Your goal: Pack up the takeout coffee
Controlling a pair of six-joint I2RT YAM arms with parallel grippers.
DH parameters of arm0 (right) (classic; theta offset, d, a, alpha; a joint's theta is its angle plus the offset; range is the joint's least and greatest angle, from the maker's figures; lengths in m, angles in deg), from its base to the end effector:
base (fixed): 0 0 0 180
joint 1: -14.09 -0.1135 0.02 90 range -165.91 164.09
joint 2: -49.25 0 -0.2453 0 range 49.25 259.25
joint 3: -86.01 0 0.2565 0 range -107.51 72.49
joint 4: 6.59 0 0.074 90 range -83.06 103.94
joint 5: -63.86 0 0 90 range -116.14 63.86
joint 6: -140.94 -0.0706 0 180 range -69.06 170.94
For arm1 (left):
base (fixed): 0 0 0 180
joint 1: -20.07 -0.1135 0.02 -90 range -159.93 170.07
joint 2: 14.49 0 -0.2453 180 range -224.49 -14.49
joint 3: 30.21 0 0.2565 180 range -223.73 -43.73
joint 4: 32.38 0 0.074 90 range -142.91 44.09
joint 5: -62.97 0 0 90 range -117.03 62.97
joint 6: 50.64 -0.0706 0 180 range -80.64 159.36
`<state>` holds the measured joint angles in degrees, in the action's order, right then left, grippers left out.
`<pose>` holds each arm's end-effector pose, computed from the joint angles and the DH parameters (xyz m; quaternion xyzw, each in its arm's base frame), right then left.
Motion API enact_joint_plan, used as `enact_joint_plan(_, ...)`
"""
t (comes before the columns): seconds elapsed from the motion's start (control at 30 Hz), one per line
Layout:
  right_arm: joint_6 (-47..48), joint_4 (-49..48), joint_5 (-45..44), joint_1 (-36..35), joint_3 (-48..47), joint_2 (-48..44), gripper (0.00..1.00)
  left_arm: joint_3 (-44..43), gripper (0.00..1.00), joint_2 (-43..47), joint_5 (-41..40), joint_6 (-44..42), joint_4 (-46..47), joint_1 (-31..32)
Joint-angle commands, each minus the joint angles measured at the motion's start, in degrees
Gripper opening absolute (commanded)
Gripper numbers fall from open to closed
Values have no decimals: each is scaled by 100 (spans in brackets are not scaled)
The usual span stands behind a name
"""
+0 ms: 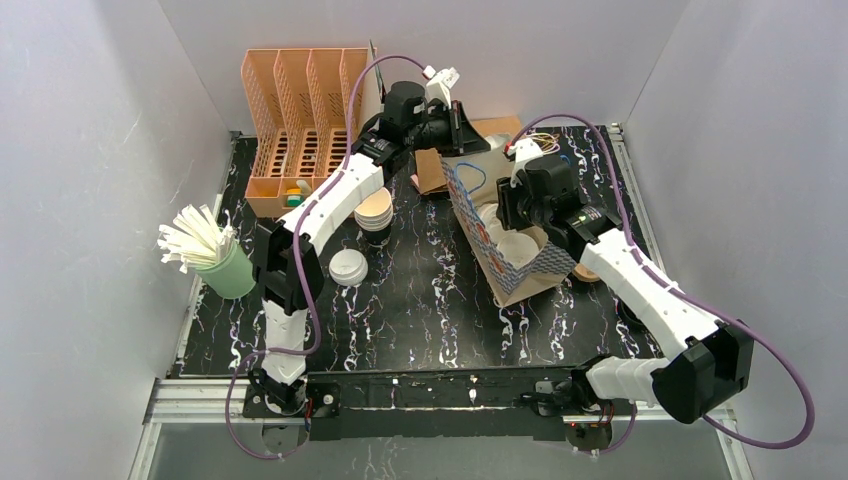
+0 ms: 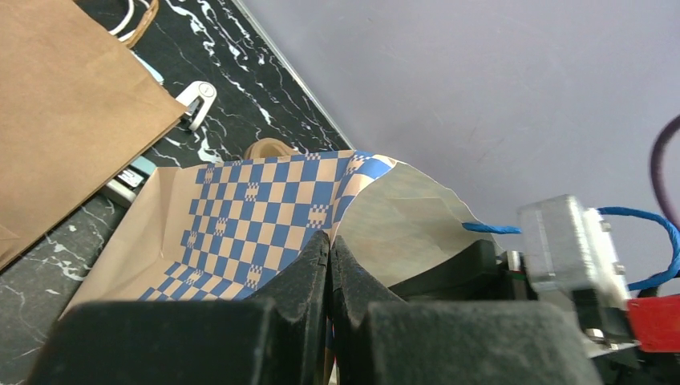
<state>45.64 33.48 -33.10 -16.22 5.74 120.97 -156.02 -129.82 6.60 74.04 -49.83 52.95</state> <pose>0.2802 0.1539 0.3092 -0.1596 0.8567 0.0987 0.4804 0.4062 -0.3091 0.3658 0.1805 0.7197 -0.5328 0.4069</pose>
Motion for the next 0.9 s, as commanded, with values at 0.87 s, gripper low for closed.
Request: enact_joint_plan(0.87, -221, -354, 288, 135, 209, 134, 77, -303, 0, 752, -10, 458, -191, 253)
